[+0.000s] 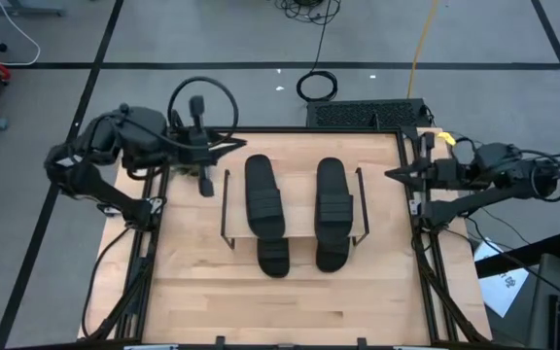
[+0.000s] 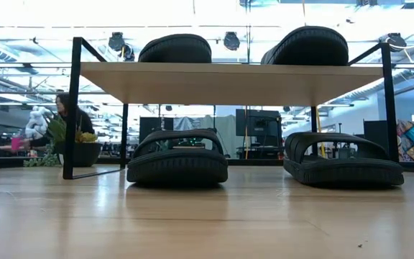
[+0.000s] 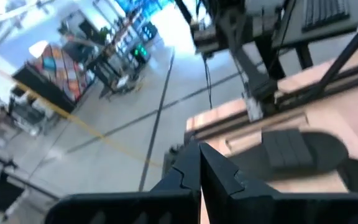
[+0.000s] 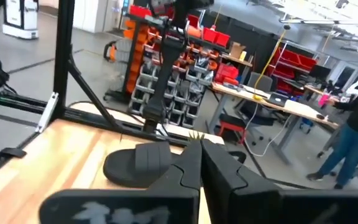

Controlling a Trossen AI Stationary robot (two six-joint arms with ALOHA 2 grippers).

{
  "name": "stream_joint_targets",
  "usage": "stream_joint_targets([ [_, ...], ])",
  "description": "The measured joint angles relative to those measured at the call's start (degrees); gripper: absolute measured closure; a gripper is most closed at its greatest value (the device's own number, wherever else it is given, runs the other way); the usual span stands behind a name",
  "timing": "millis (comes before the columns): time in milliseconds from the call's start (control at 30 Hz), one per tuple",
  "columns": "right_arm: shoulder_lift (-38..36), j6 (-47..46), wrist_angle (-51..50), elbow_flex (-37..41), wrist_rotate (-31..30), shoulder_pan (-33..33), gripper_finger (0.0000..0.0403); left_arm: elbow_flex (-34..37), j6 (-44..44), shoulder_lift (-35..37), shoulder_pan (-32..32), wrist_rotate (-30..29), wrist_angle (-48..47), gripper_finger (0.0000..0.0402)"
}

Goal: Pick and place slides into the shelf
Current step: Return to Home Position

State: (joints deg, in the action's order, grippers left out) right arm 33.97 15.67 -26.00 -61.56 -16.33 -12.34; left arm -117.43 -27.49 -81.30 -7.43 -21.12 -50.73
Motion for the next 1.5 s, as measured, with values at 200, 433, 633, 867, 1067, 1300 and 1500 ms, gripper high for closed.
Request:
stream_joint_targets([
  [200, -5.60, -3.28, -3.07, 0.00, -0.18, 0.00, 0.0403, 20.97, 2.17, 13.82, 4.27, -2.60, 8.27, 0.0402],
  [433, -13.13, -9.39, -8.24, 0.53, -0.04, 0.00, 0.0403, 48.64, 3.35, 33.93, 7.50, 12.52, 34.96, 0.0402],
  [633, -17.43, -13.69, -9.90, 5.85, -0.18, 0.00, 0.0403, 66.08, 8.19, 41.95, 8.89, 21.23, 45.69, 0.0402],
  [867, -23.71, -14.39, -4.11, 16.36, 0.04, 0.00, 0.0403, 80.68, 10.85, 47.54, 8.90, 17.10, 54.74, 0.0401],
  [1067, -33.99, -14.38, -4.35, 23.73, 0.80, 0.00, 0.0403, 87.40, 11.15, 54.42, 7.71, 14.32, 57.38, 0.0401],
  [1300, -31.95, -13.53, 1.52, 30.79, 3.63, -0.04, 0.0403, 91.50, 15.91, 55.86, 6.86, 15.99, 53.80, 0.0402],
  [1500, -32.11, -12.59, 7.82, 37.31, 4.50, -0.04, 0.0403, 96.95, 12.01, 53.84, 5.27, 18.06, 54.40, 0.0402],
])
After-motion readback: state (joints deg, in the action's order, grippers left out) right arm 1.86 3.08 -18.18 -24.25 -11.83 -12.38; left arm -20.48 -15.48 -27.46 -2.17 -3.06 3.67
